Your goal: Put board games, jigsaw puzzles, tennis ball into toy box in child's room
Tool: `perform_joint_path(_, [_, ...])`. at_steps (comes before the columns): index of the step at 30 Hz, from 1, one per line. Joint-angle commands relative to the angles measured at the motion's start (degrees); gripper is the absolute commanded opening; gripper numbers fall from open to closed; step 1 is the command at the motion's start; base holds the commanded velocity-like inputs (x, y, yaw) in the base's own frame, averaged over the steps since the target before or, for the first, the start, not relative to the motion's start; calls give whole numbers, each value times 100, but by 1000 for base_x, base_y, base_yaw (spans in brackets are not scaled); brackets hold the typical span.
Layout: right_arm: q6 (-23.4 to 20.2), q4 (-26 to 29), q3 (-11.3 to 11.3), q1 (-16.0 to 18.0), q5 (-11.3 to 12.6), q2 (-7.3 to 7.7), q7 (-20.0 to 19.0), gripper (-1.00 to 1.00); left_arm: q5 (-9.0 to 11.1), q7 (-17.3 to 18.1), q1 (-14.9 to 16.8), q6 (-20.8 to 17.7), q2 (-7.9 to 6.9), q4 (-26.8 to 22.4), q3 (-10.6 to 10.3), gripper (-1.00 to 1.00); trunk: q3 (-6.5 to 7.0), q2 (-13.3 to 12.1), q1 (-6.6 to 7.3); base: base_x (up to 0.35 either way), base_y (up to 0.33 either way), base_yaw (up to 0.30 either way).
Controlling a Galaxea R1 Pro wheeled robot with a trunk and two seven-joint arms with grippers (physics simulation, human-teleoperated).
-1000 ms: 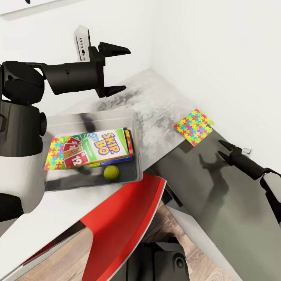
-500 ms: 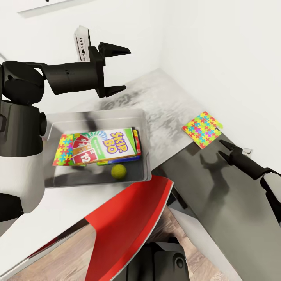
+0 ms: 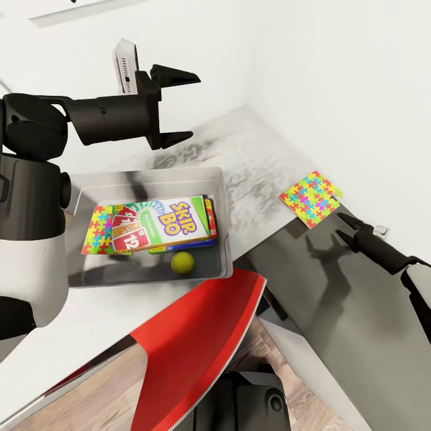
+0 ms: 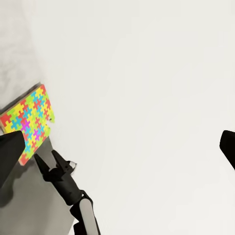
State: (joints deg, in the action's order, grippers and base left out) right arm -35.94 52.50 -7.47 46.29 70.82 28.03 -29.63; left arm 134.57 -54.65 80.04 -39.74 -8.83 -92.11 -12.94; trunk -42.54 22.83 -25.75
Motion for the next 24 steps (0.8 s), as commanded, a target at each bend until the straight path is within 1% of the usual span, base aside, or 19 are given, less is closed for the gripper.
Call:
perform_joint_path(1, [-45,2,-9,3,28,2,1,100,43,-44,5,2,-1,0,-2,100,-7,9,-3,0,0,12])
perform_joint_path(5, [-45,8,-9,8,28,5,1,100,43,-45,6,2,1,0,-4,100,-6,9,-3,0,0,64])
perform_joint_path(13, [-48,6,-9,17,28,9,1,100,43,-46,6,2,0,0,-1,100,-5,9,-3,0,0,170])
perform_joint_path(24, [-52,-26,-20,20,28,16,2,100,43,-45,4,2,-4,0,0,100,-4,9,-3,0,0,46])
